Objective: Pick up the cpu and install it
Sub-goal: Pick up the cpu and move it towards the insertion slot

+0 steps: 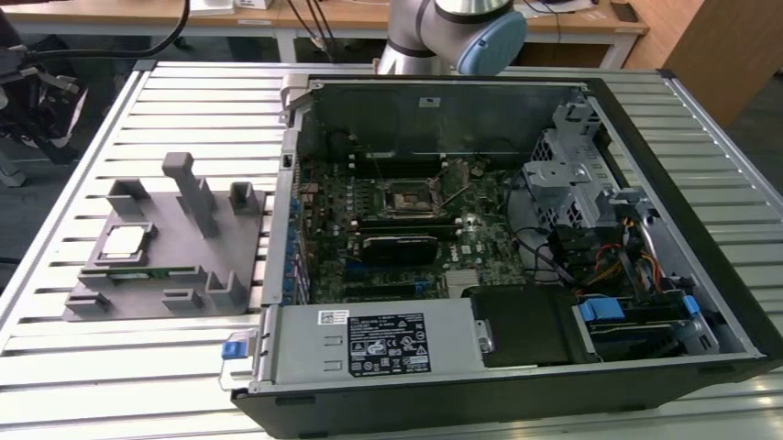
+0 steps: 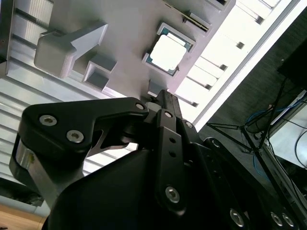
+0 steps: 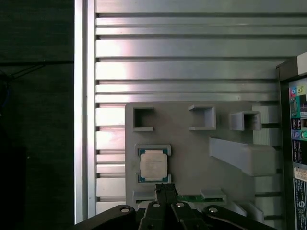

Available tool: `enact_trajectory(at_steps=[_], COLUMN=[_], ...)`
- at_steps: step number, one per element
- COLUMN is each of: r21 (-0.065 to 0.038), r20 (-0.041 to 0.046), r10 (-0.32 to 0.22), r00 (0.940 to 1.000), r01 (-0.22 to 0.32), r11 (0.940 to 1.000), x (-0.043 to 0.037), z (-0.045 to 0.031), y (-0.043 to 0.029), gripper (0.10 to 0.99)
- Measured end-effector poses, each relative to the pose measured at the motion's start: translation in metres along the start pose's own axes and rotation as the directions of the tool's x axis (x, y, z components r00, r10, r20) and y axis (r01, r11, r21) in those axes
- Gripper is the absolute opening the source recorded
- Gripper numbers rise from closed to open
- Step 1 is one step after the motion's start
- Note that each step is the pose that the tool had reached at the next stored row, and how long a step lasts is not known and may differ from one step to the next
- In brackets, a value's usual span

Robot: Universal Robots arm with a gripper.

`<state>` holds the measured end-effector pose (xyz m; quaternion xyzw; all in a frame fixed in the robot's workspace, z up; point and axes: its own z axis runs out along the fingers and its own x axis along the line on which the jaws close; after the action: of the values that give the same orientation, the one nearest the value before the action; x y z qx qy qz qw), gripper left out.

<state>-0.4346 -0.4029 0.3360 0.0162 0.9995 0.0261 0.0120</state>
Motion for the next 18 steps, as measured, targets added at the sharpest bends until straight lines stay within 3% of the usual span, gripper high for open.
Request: enact_trajectory(at_steps=[18], r21=[-0.002], r20=[0.0000], r10=[0.000], r00=[1.0000], r01=[0.000], r11=[1.0000], x=[0.0003], z=[0.0132], y=[-0.0009], gripper=[0.106])
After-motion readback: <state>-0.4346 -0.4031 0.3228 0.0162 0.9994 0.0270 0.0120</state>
